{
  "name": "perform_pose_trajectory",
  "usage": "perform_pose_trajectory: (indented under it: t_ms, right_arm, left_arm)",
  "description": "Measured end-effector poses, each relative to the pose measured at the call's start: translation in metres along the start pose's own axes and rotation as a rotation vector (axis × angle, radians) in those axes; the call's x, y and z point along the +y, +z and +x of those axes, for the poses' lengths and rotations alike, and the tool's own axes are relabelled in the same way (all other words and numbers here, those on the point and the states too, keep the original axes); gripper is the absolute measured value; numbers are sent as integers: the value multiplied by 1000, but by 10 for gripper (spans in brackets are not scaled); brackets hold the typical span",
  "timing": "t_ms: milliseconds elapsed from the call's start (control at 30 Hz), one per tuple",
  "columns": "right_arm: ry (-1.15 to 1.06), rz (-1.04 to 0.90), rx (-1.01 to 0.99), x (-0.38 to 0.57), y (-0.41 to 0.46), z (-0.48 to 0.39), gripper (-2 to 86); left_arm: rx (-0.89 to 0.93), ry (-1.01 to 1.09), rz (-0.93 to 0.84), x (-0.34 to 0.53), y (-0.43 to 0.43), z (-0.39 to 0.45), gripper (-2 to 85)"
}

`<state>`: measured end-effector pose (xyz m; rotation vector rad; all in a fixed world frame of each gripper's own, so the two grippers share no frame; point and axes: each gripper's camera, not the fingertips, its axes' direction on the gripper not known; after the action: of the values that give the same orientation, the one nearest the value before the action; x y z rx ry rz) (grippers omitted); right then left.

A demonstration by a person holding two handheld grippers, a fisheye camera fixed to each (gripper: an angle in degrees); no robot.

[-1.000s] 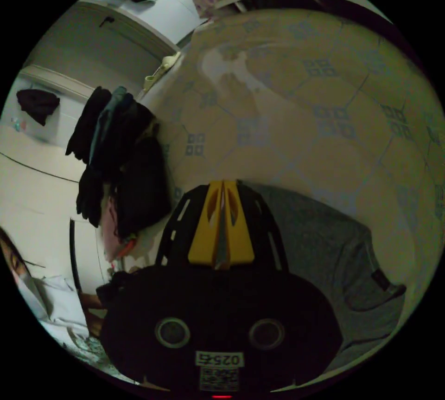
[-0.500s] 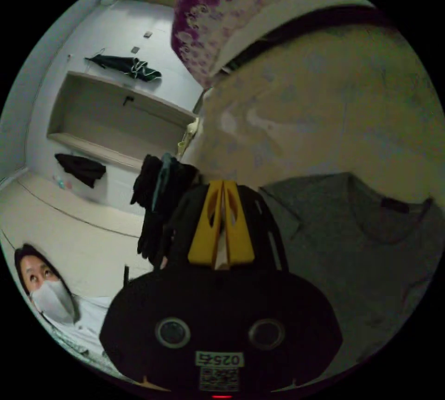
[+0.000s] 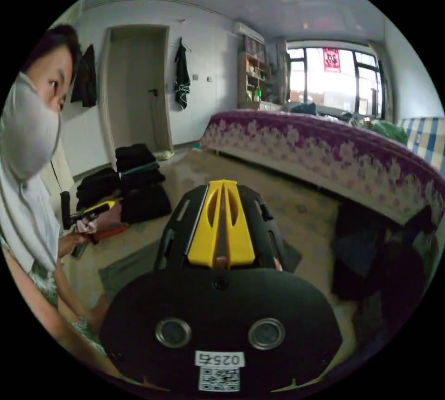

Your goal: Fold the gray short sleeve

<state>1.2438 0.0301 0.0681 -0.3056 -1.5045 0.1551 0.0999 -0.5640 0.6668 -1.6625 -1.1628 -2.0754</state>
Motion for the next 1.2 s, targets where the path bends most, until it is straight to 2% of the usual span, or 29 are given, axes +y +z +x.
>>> perform_pose_trajectory:
  t_ms: [67,133,200,333,400,500,667,800,933,1200]
  right_arm:
    - [41,-9,-19,33,-28,-20,38]
    - [107,-114,-19,68,-48,-36,80]
    - [182,-317,-31,114,-75,-52,92]
    - [399,-620,-119,164,-132,-49,101]
    - [643,-734,-181,193,-173,-32,116]
    - [803,-763,-177,209,-222,-22,134]
    - [907,-773,-132,195,-281,-13,158]
    - [992,-790,-179,176,-335,1,167]
    - [1019,-845,-202,170,-373,5,164]
    - [1162,-775,-332,144,-451,5,151]
  left_arm:
    - [17,11,-49,-6,-2,4,5]
    - [41,26,-171,-9,-5,2,37]
    - [138,-76,-475,-3,-3,-17,98]
    - [140,-104,-819,16,-26,-29,121]
    - [136,-211,-954,19,-40,-38,126]
    - [148,-353,-963,12,-50,-49,124]
    - [151,-409,-1008,-16,-47,-52,118]
    - [104,-357,-975,-70,-61,-67,118]
    - [80,-378,-1027,-107,-68,-95,126]
    - [260,-476,-1183,-167,-61,-119,109]
